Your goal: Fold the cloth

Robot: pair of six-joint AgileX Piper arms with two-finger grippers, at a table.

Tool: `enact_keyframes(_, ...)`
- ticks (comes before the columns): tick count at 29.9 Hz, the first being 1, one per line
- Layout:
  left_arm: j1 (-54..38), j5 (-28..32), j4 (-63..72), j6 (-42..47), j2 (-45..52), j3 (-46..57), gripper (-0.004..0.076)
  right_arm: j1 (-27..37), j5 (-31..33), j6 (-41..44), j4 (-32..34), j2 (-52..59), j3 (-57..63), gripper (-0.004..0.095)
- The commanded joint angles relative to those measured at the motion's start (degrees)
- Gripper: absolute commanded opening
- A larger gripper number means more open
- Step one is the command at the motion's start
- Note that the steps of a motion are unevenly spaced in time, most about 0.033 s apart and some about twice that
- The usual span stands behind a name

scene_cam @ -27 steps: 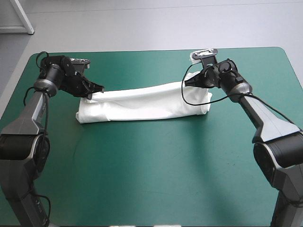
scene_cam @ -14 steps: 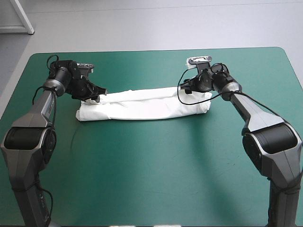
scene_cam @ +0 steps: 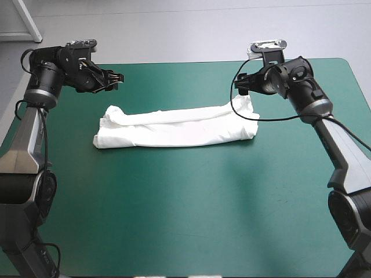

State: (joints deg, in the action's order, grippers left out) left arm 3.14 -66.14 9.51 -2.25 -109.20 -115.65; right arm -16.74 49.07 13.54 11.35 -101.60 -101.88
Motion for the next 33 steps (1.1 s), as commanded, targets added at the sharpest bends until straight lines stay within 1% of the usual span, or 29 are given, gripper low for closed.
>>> enact_keyframes(1,1.8,-0.4,10.3,-3.7,3.0,0.7,0.0257,2.6,1.1,-3.3,-4.8,2.9,-1.1,0.0926)
enact_keyframes(2,2.5,-0.2,11.4,-4.7,3.0,2.0,0.02,3.3,1.4,-4.5,-7.3,2.9,-0.8,0.0926)
enact_keyframes(3,3.3,0.2,12.2,-5.9,3.0,3.2,0.0127,4.3,1.7,-5.7,-10.0,2.9,-0.2,0.0927)
enact_keyframes(4,4.9,1.6,12.4,-6.8,2.9,5.1,0.0054,5.9,1.7,-7.6,-14.3,2.9,0.4,0.0926)
enact_keyframes(5,6.1,2.5,12.3,-7.3,2.6,6.3,-0.0013,7.0,1.7,-9.0,-17.2,2.9,1.1,0.0926)
enact_keyframes(8,9.9,7.0,12.2,-7.9,1.8,10.8,-0.0009,11.0,2.5,-13.5,-26.8,2.8,3.1,0.0927)
enact_keyframes(10,12.0,9.6,12.2,-7.9,0.8,13.1,-0.0009,13.3,4.7,-15.7,-31.5,1.9,3.3,0.0926)
enact_keyframes(12,13.6,12.3,12.4,-7.4,-0.3,14.6,-0.0009,14.6,6.5,-17.2,-34.0,1.0,3.3,0.0926)
enact_keyframes(14,14.9,14.2,12.4,-7.2,-1.7,15.1,-0.0009,15.1,7.1,-17.7,-34.5,0.4,3.3,0.0926)
enact_keyframes(19,17.3,15.9,12.1,-5.7,-5.5,15.1,-0.0009,15.2,7.4,-17.8,-35.0,-1.2,3.3,0.0926)
enact_keyframes(23,18.3,16.7,11.9,-5.6,-8.6,15.1,-0.0009,15.2,7.5,-18.3,-37.6,-2.9,3.3,0.0926)
enact_keyframes(30,18.6,16.3,12.2,-5.3,-13.1,15.1,-0.0009,15.2,6.6,-19.4,-42.3,-8.1,3.3,0.0927)
enact_keyframes(33,18.6,16.3,12.1,-5.3,-13.5,15.1,-0.0009,15.2,6.1,-19.2,-42.4,-10.5,3.3,0.0926)
